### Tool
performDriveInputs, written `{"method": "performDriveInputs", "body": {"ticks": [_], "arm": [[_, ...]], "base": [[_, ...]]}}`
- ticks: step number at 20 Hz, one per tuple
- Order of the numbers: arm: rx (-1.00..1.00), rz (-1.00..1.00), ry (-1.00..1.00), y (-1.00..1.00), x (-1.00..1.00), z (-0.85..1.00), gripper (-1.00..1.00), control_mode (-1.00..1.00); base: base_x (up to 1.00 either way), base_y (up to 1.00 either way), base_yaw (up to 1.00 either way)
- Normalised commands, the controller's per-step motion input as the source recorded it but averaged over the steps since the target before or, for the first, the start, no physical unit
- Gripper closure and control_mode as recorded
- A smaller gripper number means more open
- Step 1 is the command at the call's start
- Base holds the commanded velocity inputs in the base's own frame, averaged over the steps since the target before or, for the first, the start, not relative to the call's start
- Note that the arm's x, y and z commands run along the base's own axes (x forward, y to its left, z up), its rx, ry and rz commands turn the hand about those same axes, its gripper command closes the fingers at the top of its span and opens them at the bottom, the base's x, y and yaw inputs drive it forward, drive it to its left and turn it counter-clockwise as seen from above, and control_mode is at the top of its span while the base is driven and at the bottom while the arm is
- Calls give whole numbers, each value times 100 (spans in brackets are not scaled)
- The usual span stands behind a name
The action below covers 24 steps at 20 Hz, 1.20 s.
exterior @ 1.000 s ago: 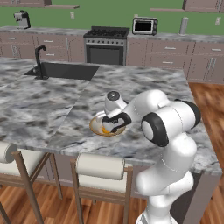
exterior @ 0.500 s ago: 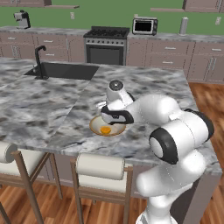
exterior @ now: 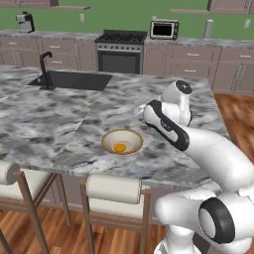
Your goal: Retrieve the pear and orange from the fridge and place them into the bowl on the dining table.
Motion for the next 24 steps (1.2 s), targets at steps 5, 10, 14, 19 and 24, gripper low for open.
{"method": "performDriveInputs", "body": {"ticks": [5,10,14,19,24], "arm": [[1,0,2,-76,-100,80,-100,-100],[-18,0,3,-63,-100,46,-100,-100],[-15,0,0,-60,-100,6,-100,-100],[-3,0,-3,-44,-100,0,-100,-100],[-4,0,-4,-5,-100,0,-100,-100]], "base": [[0,0,0],[0,0,0],[0,0,0],[0,0,0],[0,0,0]]}}
